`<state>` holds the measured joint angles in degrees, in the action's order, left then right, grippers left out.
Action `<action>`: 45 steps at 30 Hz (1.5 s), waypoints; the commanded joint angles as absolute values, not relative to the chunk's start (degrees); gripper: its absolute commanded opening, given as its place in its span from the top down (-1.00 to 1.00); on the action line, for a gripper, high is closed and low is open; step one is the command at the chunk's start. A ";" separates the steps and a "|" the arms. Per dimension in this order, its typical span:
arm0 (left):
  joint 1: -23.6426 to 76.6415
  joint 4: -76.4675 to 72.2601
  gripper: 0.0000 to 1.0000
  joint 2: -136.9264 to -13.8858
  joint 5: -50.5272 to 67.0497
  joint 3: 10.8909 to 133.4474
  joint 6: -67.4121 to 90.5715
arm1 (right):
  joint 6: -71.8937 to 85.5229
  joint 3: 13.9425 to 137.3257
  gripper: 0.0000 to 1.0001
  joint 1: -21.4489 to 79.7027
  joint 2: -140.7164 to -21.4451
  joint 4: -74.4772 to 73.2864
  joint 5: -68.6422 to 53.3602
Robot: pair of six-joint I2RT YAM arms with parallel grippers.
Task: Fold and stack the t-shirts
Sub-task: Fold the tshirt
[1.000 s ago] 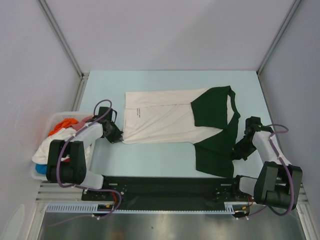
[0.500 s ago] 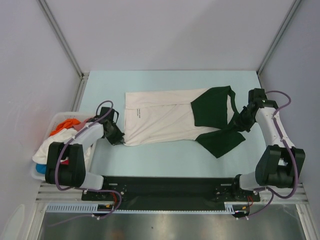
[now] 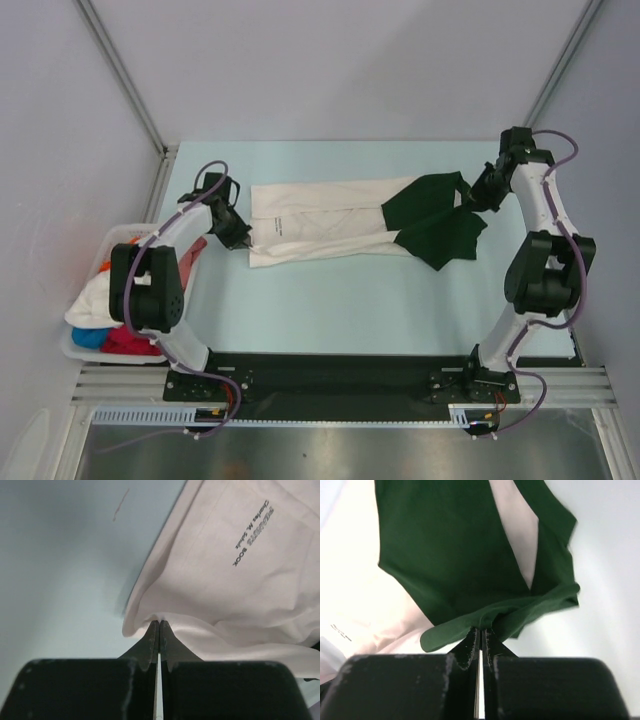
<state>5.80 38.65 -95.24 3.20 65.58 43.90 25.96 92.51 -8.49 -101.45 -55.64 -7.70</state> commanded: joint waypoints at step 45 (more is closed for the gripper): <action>0.35 44.30 0.99 -127.00 5.62 104.76 44.21 | 23.55 135.52 1.00 -6.50 -137.02 -57.04 -16.17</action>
